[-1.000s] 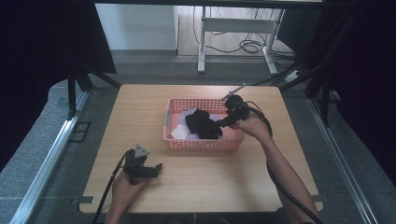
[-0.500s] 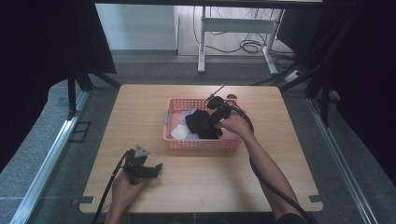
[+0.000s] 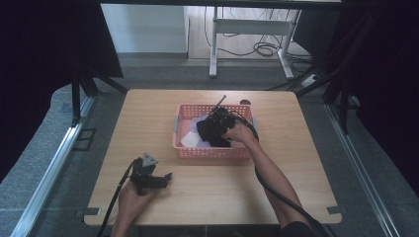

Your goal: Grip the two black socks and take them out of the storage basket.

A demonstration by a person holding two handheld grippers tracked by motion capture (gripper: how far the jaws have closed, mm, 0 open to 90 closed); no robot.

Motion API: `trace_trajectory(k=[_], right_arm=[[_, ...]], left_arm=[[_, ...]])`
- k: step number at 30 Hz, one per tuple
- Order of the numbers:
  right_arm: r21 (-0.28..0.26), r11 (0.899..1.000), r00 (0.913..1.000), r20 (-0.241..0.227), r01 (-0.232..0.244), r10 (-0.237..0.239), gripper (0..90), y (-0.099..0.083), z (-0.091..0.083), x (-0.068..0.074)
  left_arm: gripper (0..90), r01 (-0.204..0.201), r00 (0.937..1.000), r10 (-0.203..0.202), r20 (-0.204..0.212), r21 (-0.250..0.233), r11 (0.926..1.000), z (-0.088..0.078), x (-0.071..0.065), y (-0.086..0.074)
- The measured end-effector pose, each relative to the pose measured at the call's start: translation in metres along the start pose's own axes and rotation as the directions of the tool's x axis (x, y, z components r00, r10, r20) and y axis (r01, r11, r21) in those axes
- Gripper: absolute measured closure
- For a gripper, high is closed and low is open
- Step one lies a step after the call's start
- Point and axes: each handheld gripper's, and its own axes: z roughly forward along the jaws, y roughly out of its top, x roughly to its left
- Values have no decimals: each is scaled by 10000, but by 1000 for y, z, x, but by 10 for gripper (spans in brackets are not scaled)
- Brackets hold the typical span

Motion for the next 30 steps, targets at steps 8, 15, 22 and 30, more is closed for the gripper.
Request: trace_trajectory(k=[8,15,22,30], right_arm=[[-85,9998,9996,235,156,-154,856,-2,-8,3],[-733,9972,9996,215,175,-160,857,2,-38,5],[-1238,9921,9998,-10,199,-202,857,1,-65,5],[-1587,9867,9994,13,346,-348,857,2,-97,8]], left_arm=[[106,1,10000,-1,-3,1,10000,0,0,0],[106,-13,10000,13,-6,13,10000,0,0,0],[106,-12,10000,12,-5,11,10000,0,0,0],[106,4,10000,-4,9,-26,10000,0,0,0]])
